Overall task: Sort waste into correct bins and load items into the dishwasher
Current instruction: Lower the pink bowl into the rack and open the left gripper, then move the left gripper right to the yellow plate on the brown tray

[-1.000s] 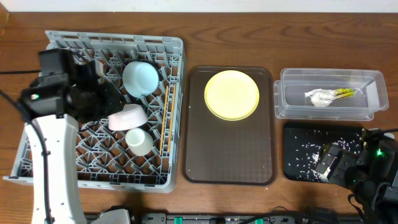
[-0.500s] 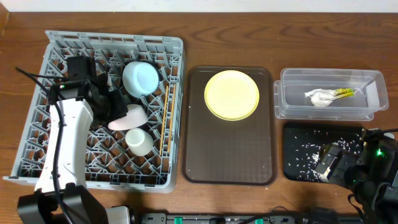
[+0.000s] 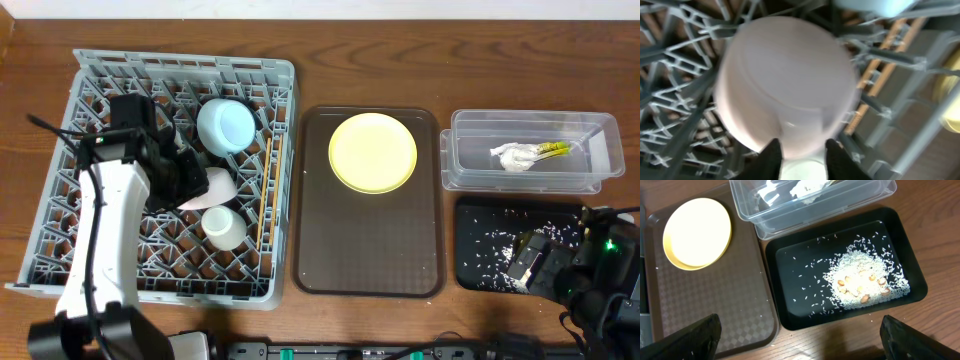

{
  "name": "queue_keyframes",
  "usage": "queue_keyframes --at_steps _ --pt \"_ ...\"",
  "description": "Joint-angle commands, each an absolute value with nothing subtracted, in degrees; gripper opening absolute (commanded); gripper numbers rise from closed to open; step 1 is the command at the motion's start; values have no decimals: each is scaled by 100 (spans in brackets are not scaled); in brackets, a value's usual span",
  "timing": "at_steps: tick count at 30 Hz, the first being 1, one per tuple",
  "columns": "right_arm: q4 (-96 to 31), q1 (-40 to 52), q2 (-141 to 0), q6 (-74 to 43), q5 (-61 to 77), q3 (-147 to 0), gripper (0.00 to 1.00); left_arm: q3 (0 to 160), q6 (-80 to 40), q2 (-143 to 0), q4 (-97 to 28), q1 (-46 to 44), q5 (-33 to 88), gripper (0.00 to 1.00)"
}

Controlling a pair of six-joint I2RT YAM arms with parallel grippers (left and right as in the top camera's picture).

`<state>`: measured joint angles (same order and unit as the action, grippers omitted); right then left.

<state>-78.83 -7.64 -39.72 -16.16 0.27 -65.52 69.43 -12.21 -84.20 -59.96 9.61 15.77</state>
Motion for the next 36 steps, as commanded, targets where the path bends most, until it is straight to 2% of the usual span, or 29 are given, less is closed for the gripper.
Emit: queue_keyframes --at_steps 1,2,4,6,9,10,12,15,20,24,28,36 --pt "-7891 -790 -3975 -1669 27 -6576 99 7258 -1345 -7708 -5898 899 2362 42" --pt "-7891 -790 -3975 -1669 27 -6576 99 7258 -1347 -7550 -5835 882 2554 48" --pt "-7891 -790 -3975 -1669 27 -6576 99 7255 -1476 -7290 -5758 854 3068 82" --pt "-7894 -790 -3975 -1669 27 -6576 99 7255 -1605 -7124 -5662 854 3568 87" --pt "-7891 -790 -3975 -1669 27 -6576 99 7255 -1684 -7006 -5478 786 4381 88" --pt "-7891 -790 -3975 -1669 27 -6576 99 7255 -1682 -7002 -5446 709 4547 85" --pt "-7891 -790 -3975 -1669 27 -6576 99 7255 -2093 -7019 -5382 449 4442 65" --pt "-7894 -790 -3975 -1669 30 -6576 99 7262 -2379 -7102 -5186 -130 4152 51" --pt "-7891 -790 -3975 -1671 27 -6576 99 7533 -3140 -7413 -4626 -1538 2569 37" --pt "-7891 -790 -3975 -1669 27 -6576 99 8261 -3225 -8053 -4589 -2587 1398 27" --pt "-7891 -790 -3975 -1669 27 -6576 99 8803 -3142 -8949 -4364 -3210 1033 8" --pt "-7918 -790 -3975 -1669 27 -6573 99 8833 -3111 -10637 -3726 -3688 550 8"
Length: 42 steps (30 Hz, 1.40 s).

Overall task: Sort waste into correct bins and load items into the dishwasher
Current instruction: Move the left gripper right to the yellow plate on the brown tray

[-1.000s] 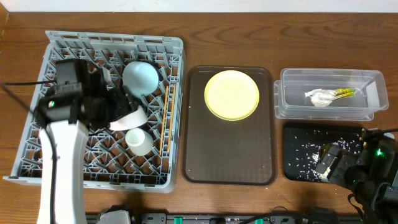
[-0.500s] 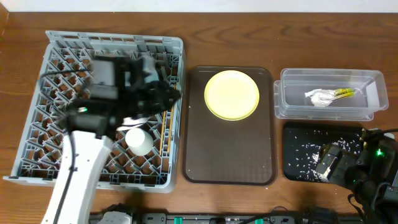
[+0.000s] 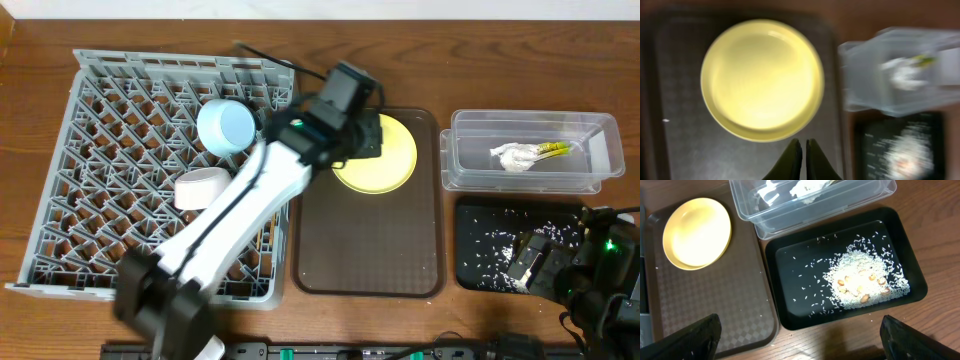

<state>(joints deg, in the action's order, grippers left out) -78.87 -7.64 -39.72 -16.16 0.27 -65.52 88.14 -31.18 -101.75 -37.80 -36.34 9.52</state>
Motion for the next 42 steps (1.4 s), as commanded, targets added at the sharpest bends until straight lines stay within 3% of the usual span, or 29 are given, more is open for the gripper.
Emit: queue_keyframes --at_steps 1,10,16,21,42 --pt "-7915 -790 -3975 -1669 30 -6576 99 8833 -3096 -10825 -3686 -3712 550 8" --pt "-7918 -790 -3975 -1669 27 -6573 99 8831 -2871 -11928 -3804 -3782 552 9" --pt "-7918 -790 -3975 -1669 30 -6573 99 8829 -2875 -11963 -4462 -3874 578 10" --pt "-7915 -790 -3975 -1669 30 -6573 99 8768 -2869 -11963 -5249 -4163 744 17" --pt "-7918 -790 -3975 -1669 30 -6573 99 8626 -2373 -11924 -5979 -5509 655 17"
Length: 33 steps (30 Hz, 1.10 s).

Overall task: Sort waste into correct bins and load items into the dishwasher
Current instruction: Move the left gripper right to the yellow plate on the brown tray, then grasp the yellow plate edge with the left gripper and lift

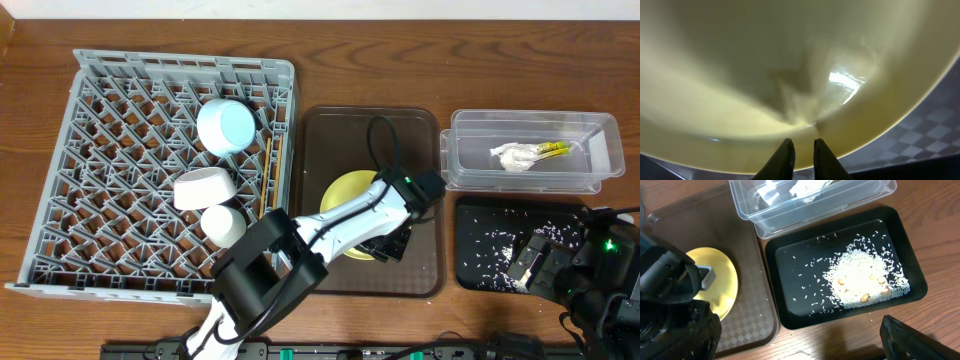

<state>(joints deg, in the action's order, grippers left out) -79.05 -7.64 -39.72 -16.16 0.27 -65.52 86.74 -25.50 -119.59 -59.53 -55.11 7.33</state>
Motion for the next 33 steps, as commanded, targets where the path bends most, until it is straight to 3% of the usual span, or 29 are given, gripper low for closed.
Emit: queue_keyframes --at_steps 1,5,7,9,22,28,33 --pt "-7918 -790 -3975 -1669 27 -6576 99 8626 -2379 -11904 -5981 -5494 558 17" --pt "-7918 -790 -3975 -1669 27 -6573 99 8626 -2379 -11778 -6014 -5321 329 17" --pt "-7915 -790 -3975 -1669 30 -6573 99 8626 -2373 -11697 -6075 -5164 329 29" --pt "-7918 -790 -3975 -1669 27 -6576 99 8626 -2307 -11620 -6154 -4980 331 34" --pt "-7918 -790 -3975 -1669 27 -6576 99 8591 -1861 -11531 -6167 -3771 336 45" --pt "-7915 -790 -3975 -1669 30 -6573 99 8213 -1865 -11535 -5496 -3533 399 66" --pt "-7918 -790 -3975 -1669 27 -6576 99 7658 -1868 -11537 -4954 -3531 469 67"
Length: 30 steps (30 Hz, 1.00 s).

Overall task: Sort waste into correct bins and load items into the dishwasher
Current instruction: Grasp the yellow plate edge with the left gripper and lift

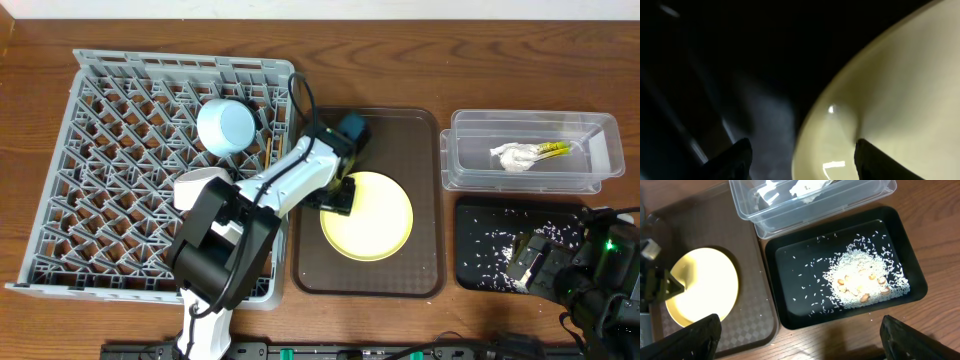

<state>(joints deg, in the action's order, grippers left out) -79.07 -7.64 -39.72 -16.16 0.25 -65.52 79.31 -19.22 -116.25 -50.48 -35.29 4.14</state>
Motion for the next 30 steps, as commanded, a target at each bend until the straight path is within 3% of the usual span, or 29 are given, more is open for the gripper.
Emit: queue_keyframes --at_steps 1,5,9,14,30 --pt "-7918 -790 -3975 -1669 27 -6573 99 7559 -1865 -11537 -4873 -3531 572 66" --pt "-7915 -790 -3975 -1669 27 -6573 99 7299 -1865 -11537 -4692 -3531 847 60" --pt "-7918 -790 -3975 -1669 27 -6573 99 7253 -1868 -11537 -4650 -3533 860 43" --pt "-7918 -790 -3975 -1669 27 -6573 99 7253 -1868 -11537 -4453 -3533 1214 41" --pt "-7918 -790 -3975 -1669 27 -6573 99 6705 -2246 -11542 -3367 -3542 1455 8"
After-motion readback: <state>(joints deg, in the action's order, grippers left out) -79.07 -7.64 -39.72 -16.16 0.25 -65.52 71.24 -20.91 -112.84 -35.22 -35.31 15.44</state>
